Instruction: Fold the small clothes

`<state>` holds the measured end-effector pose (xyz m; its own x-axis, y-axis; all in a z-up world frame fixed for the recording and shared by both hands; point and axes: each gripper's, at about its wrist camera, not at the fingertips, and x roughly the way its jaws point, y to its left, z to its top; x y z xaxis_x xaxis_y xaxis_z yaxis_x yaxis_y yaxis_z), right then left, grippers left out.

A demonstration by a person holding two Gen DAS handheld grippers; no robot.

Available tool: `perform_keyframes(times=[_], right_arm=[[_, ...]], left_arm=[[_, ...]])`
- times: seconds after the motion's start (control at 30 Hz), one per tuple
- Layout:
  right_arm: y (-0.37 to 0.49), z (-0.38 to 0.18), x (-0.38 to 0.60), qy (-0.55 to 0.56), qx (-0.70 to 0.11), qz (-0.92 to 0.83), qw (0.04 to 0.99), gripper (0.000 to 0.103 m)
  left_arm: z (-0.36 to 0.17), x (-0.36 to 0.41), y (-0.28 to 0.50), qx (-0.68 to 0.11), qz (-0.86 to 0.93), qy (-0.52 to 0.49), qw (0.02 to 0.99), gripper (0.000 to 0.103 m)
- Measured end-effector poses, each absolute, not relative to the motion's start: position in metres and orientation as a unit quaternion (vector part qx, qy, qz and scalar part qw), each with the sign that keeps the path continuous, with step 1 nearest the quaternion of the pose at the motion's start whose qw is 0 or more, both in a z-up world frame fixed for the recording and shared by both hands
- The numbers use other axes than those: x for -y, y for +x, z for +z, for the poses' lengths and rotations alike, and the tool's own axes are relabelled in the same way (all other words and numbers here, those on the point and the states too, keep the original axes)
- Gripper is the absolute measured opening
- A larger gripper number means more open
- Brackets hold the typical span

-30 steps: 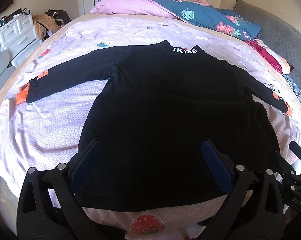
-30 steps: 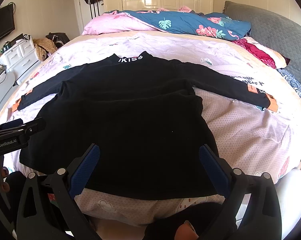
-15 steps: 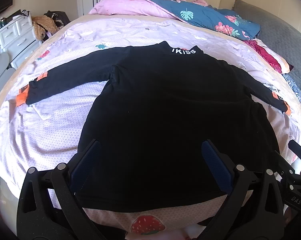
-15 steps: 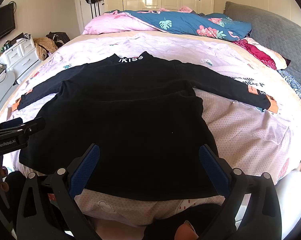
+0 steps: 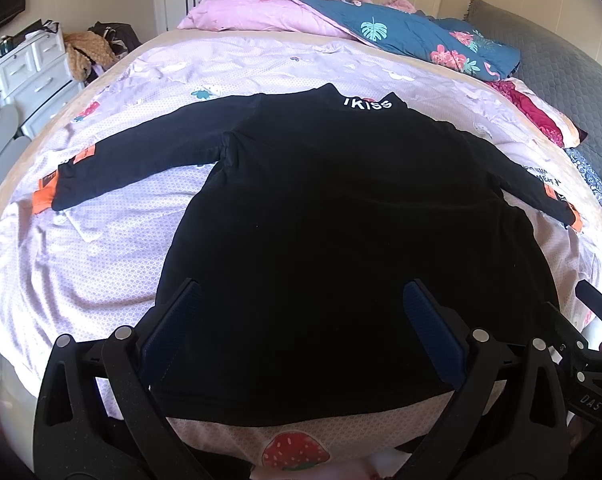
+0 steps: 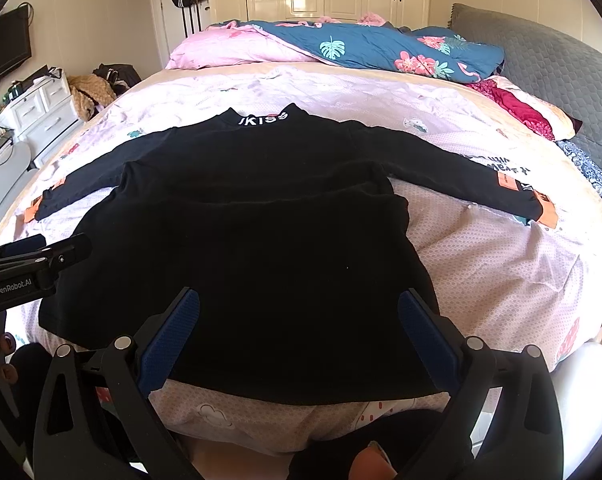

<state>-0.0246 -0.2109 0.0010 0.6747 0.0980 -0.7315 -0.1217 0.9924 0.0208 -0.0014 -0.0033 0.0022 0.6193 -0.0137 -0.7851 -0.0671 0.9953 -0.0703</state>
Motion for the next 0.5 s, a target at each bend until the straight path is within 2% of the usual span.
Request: perform_keyframes(times=[0.5], right_arm=[[-0.015,0.004,0.212,-0.004,-0.395,0.065,0.917,0.099]], left_arm=[[0.006,0.010,0.011,-0.434,0.016,-0.042,0.900,0.095]])
